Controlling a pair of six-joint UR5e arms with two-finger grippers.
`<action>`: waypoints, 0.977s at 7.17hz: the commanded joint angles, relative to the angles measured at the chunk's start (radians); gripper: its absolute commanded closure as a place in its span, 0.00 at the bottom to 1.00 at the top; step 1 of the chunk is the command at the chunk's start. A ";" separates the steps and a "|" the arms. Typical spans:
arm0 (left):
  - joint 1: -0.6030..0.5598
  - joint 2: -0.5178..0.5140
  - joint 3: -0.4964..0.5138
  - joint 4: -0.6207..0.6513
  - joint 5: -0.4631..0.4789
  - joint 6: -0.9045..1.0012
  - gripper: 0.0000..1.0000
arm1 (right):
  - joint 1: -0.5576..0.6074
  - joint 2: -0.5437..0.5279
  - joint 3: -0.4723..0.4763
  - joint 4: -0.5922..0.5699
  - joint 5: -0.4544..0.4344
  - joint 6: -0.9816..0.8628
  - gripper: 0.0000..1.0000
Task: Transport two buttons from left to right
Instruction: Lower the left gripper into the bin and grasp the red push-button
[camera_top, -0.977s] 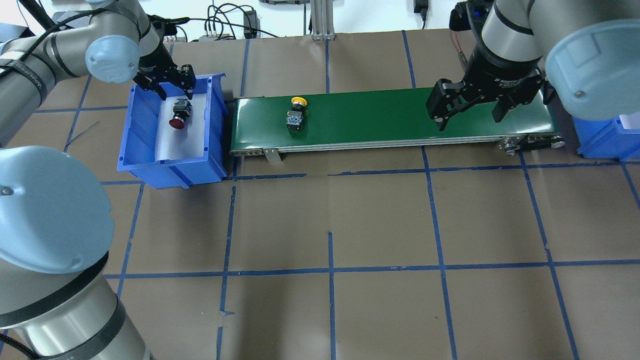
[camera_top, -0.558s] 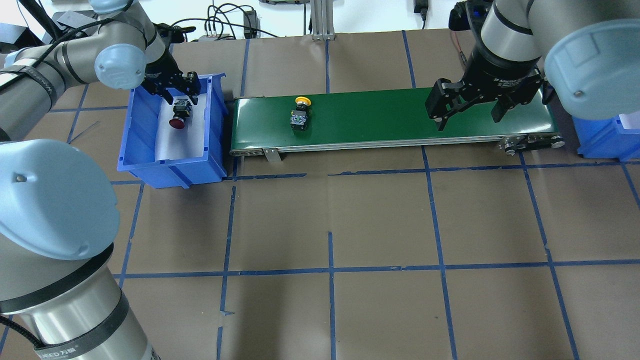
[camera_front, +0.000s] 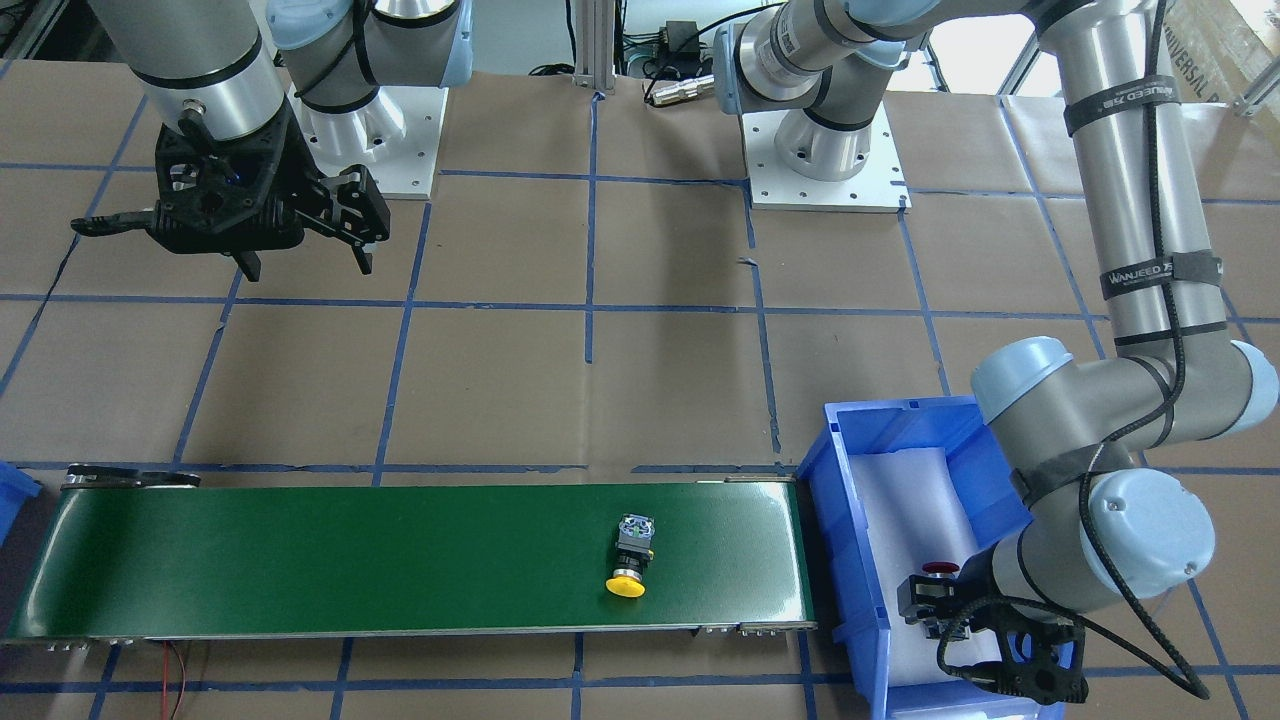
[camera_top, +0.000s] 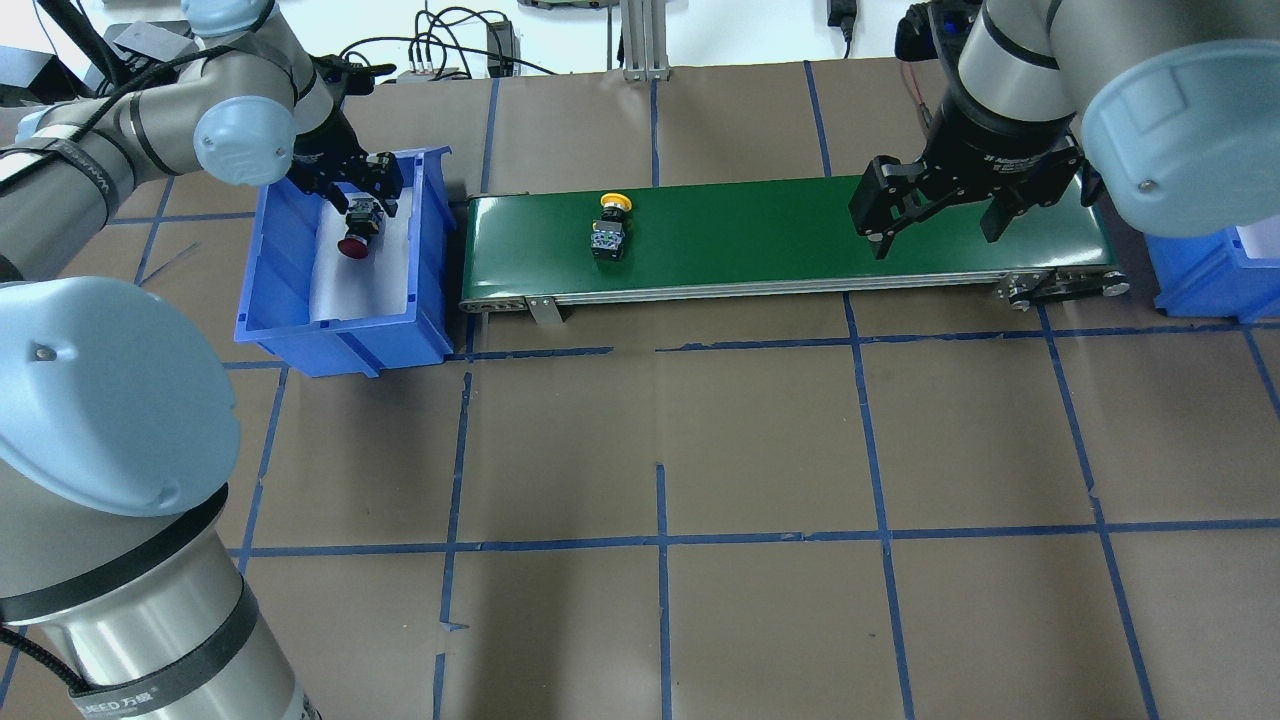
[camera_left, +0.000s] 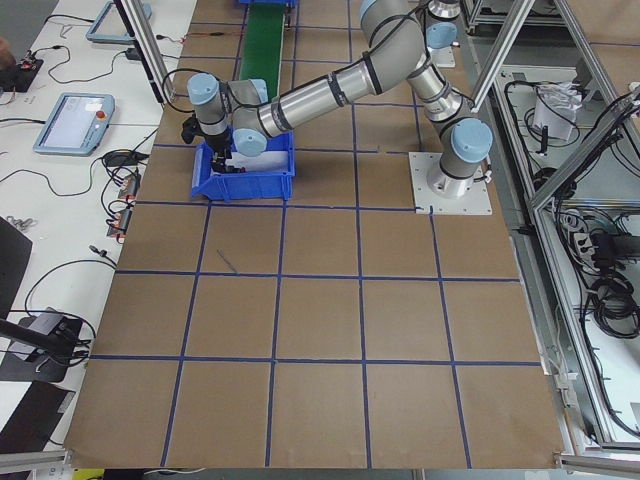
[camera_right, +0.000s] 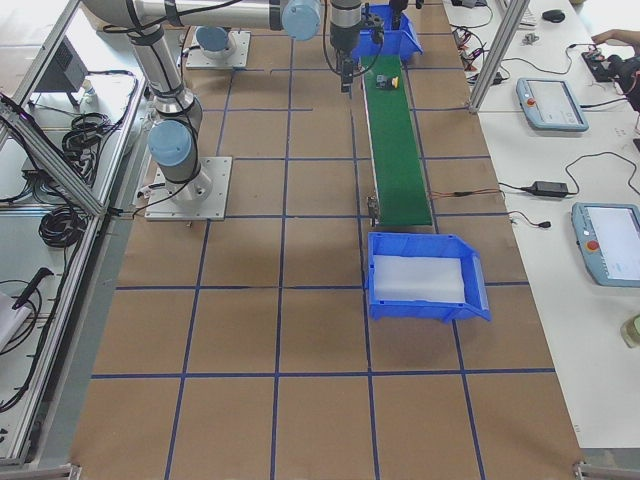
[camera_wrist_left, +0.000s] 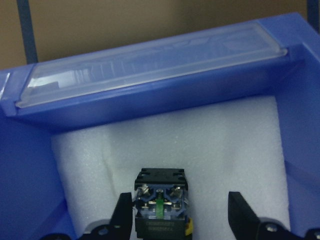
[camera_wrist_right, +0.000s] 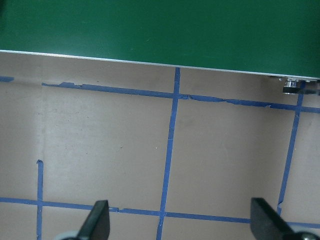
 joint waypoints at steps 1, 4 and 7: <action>0.000 -0.002 -0.003 0.000 0.000 0.007 0.30 | 0.000 -0.002 0.001 -0.002 0.000 -0.003 0.00; 0.000 0.003 0.000 -0.001 0.000 0.005 0.31 | 0.000 -0.002 0.001 -0.002 0.000 -0.006 0.00; -0.001 0.009 0.000 -0.001 -0.001 0.005 0.30 | 0.000 -0.002 -0.001 -0.002 0.000 0.000 0.00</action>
